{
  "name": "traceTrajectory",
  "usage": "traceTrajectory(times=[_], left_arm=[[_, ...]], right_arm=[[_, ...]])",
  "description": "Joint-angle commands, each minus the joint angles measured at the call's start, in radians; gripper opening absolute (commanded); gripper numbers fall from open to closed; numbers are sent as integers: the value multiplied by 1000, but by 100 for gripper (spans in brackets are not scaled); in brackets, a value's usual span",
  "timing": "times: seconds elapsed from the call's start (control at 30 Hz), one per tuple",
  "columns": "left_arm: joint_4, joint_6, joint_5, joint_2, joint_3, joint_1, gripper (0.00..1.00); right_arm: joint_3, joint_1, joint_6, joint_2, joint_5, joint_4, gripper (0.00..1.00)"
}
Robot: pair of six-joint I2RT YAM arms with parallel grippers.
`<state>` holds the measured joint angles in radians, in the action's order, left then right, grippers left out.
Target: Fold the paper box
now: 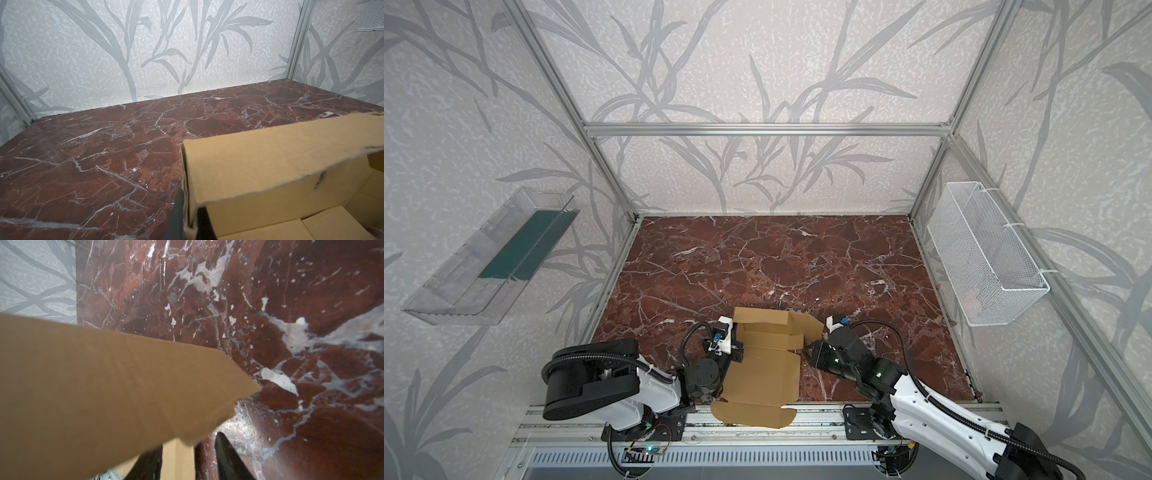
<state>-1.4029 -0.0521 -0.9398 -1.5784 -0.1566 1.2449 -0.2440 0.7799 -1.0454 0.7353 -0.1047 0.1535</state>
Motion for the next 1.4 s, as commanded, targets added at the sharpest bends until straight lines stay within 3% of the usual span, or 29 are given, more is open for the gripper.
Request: traceTrajectory(times=[0.0,0.5,0.77,1.07,1.37], left_arm=[[-11,9,-45,-24,-24,18,0],[-11,7,-91,-52,-39,42,0],[-11,-11,-94,-66,-40,44,0],[-12,-28,-99,-80,-39,46,0],[-10,-31,-104,-91,-48,47,0]], right_arm=[[3,9,17,52,11,-110,44],[34,14,18,250,73,-314,44],[43,45,28,294,71,-432,44],[32,88,75,241,113,-475,42],[18,139,87,334,106,-599,41]])
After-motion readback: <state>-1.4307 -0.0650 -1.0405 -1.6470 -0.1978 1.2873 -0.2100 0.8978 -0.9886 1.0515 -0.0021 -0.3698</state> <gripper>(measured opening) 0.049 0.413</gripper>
